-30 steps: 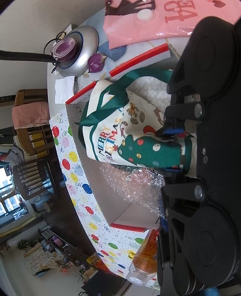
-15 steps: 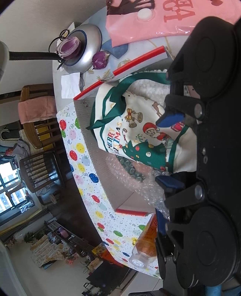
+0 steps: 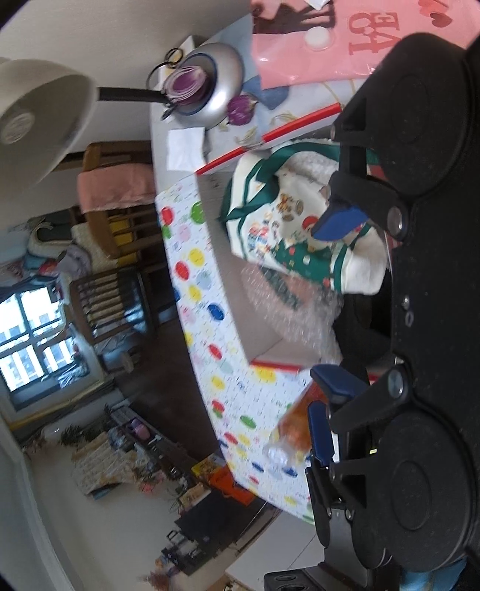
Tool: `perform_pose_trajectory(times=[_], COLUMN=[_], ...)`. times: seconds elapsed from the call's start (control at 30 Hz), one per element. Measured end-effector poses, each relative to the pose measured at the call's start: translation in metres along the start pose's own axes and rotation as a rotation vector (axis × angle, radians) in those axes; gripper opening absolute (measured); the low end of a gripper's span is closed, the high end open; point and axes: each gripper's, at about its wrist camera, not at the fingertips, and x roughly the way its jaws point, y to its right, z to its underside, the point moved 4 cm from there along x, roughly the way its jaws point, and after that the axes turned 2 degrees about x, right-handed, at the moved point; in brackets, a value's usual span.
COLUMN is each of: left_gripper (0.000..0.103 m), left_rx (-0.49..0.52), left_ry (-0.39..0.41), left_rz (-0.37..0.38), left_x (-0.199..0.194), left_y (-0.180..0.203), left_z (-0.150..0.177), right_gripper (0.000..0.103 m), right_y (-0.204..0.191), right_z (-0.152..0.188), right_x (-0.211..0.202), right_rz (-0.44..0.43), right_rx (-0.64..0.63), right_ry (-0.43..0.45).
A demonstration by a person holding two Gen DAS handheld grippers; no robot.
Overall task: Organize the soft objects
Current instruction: 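Withdraw both tools from the shoebox toward the yellow cloth and plastic bag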
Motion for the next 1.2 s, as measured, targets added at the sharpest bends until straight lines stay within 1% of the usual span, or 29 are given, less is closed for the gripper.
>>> perform_pose_trajectory(times=[0.1,0.23,0.3,0.43,0.5,0.53,0.63,0.77,0.8,0.93,0.97,1.07,1.2], left_gripper=[0.079,0.079,0.079,0.079,0.084,0.085,0.085,0.085,0.087,0.090,0.092,0.103,0.103], left_rx=[-0.010,-0.023,-0.029,-0.044,-0.046,-0.044,-0.045,-0.067,-0.073,-0.091,-0.094,-0.100,-0.098], left_ry=[0.028,0.065,0.078,0.103,0.109,0.113,0.129,0.123,0.121,0.122,0.128,0.139,0.164], left_rz=[0.015,0.008,0.003,-0.009,-0.021,-0.028,-0.043,-0.062,-0.064,-0.085,-0.090,-0.099,-0.130], left_x=[-0.021,-0.049,-0.061,-0.082,-0.093,-0.098,-0.113,-0.129,-0.133,-0.148,-0.151,-0.160,-0.169], left_y=[-0.003,-0.013,-0.020,-0.038,-0.049,-0.054,-0.073,-0.103,-0.111,-0.141,-0.148,-0.169,-0.194], left_z=[0.001,0.004,0.006,0.011,0.014,0.016,0.021,0.033,0.037,0.048,0.050,0.057,0.065], right_gripper=[0.081,0.085,0.088,0.089,0.091,0.091,0.094,0.095,0.096,0.099,0.099,0.100,0.101], right_y=[-0.014,-0.037,-0.049,-0.079,-0.095,-0.103,-0.128,-0.161,-0.168,-0.199,-0.207,-0.229,-0.256], right_z=[0.000,0.001,0.003,0.008,0.010,0.011,0.014,0.017,0.018,0.020,0.020,0.020,0.018], right_x=[-0.013,-0.025,-0.027,-0.025,-0.022,-0.020,-0.014,0.000,0.004,0.021,0.025,0.039,0.062], right_rz=[-0.013,-0.032,-0.040,-0.062,-0.075,-0.080,-0.099,-0.115,-0.118,-0.122,-0.123,-0.120,-0.111], right_rx=[-0.025,-0.059,-0.077,-0.100,-0.112,-0.119,-0.137,-0.157,-0.162,-0.177,-0.181,-0.184,-0.180], right_ry=[0.027,0.056,0.064,0.059,0.057,0.058,0.056,0.038,0.034,0.026,0.025,0.017,0.000])
